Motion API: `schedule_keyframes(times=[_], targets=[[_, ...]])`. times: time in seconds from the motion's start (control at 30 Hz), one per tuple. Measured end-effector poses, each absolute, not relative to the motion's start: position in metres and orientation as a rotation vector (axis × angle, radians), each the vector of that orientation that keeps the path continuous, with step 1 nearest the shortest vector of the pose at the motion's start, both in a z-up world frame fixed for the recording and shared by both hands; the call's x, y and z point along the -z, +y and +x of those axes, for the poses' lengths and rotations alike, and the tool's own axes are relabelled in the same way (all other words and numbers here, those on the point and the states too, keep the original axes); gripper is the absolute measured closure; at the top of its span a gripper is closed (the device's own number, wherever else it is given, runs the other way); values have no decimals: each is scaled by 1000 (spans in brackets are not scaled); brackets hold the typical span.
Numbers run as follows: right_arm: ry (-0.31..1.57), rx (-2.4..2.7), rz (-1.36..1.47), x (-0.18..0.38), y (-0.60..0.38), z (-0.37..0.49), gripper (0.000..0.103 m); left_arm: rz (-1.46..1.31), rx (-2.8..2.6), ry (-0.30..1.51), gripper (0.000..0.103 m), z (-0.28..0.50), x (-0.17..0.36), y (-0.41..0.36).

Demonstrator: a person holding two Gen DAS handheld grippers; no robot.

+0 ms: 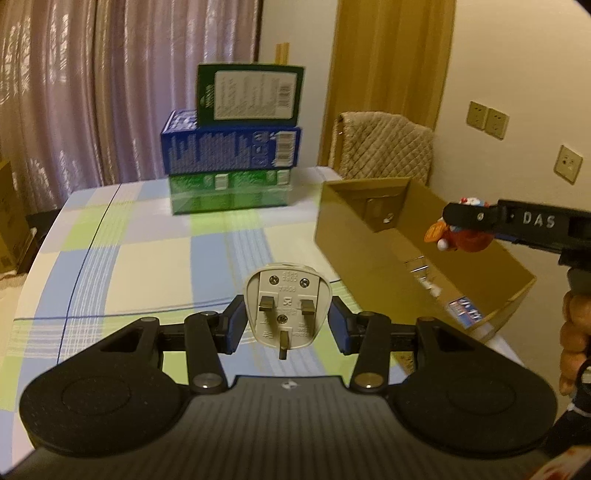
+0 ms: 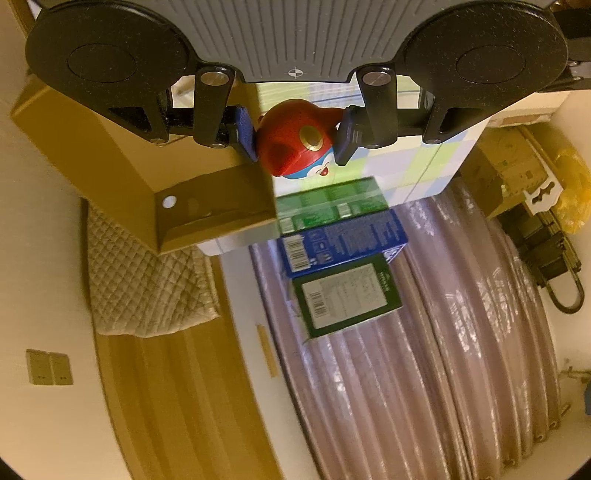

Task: Organize rigid objects
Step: 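Carry the three-pin plug and Doraemon toy over the cardboard box with both tools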

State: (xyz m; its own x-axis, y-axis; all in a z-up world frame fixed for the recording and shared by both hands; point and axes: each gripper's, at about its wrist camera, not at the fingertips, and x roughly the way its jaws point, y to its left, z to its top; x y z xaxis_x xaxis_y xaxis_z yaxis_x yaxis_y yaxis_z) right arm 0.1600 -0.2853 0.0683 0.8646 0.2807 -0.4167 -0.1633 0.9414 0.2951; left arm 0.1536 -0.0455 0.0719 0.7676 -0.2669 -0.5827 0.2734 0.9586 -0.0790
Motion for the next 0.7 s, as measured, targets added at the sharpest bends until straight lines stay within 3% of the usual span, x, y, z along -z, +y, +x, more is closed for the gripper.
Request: schedule_keyframes(times=[0.7], targets=[[488, -98, 328, -54, -381, 194, 61, 78, 473, 615, 61, 198, -88, -164]])
